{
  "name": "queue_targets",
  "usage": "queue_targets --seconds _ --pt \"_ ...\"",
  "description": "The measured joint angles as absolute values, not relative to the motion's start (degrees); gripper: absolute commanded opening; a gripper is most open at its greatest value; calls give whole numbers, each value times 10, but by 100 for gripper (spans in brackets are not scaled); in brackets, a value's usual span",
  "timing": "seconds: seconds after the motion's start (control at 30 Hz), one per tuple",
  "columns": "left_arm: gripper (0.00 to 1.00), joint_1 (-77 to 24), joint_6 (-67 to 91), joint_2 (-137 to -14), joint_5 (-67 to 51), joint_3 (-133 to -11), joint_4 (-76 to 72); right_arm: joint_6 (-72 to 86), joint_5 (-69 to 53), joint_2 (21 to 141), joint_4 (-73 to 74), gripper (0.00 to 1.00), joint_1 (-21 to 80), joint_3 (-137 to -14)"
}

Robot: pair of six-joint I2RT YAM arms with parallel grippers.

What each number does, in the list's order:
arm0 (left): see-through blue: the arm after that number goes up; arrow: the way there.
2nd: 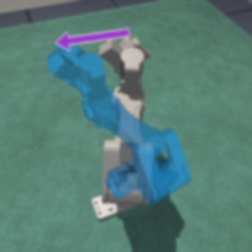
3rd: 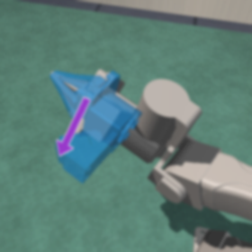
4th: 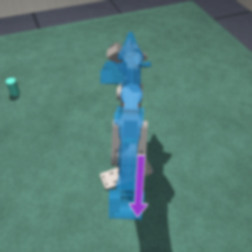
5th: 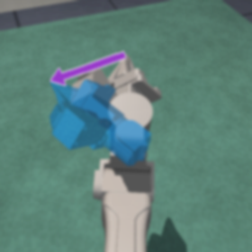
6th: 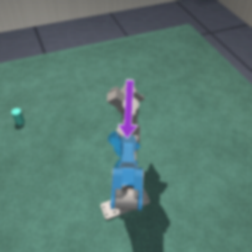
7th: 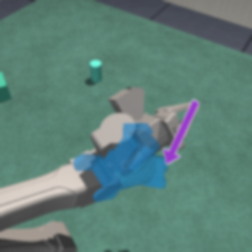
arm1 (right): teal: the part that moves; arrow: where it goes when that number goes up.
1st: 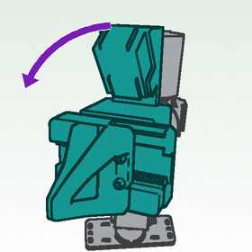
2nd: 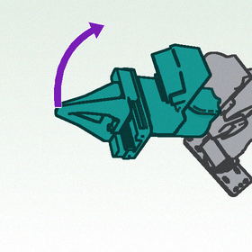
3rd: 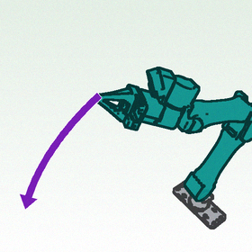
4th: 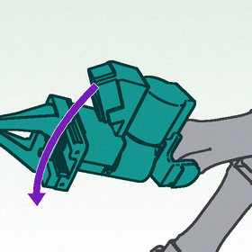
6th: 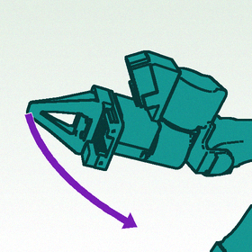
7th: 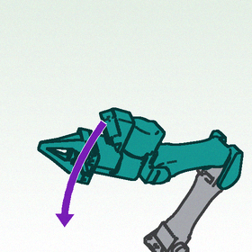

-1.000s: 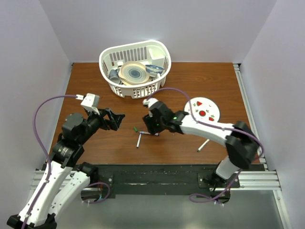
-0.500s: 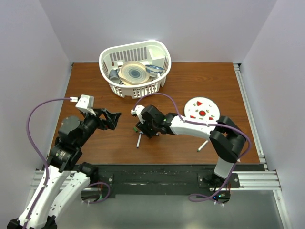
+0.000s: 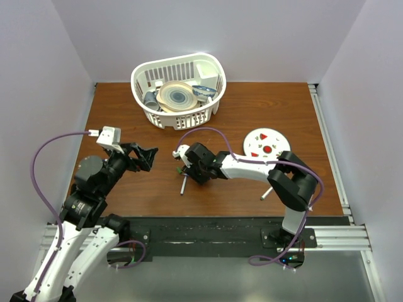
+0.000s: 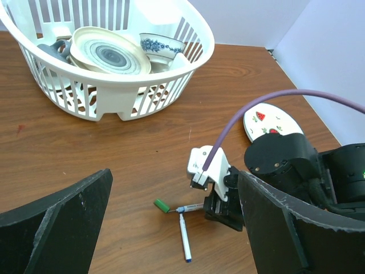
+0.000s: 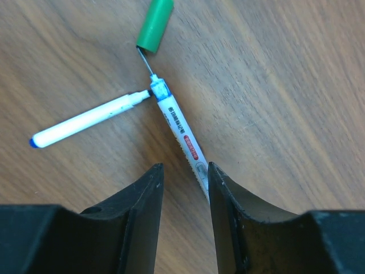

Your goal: Insert the pens into the pen caps

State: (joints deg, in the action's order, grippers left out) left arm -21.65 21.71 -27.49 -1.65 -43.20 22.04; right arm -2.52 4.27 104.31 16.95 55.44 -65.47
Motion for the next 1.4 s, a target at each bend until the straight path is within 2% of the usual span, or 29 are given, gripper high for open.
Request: queue_targets --seconds 0.13,0.23,0.4,0.43,0.67,0.8,1.1,1.4 --pt "96 -216 218 -267 -12 -432 221 -28 51 1055 169 36 554 -653" --pt "96 -216 218 -262 -10 -432 220 -30 54 1057 167 26 554 -650" --pt "94 -215 220 -257 -9 -430 219 -32 55 1052 164 2 554 -643" --pt "93 -215 220 -256 -8 -429 219 -31 57 1048 165 0 554 -639" --pt "89 -215 269 -257 -15 -420 222 -5 72 999 209 0 554 -603" --pt "83 -214 322 -274 -58 -389 215 44 79 938 226 0 554 -588" --pt "74 -214 395 -385 -186 -291 129 193 19 748 102 0 554 -499" --pt "70 -228 442 -458 -258 -264 -25 272 -38 719 13 0 562 -483"
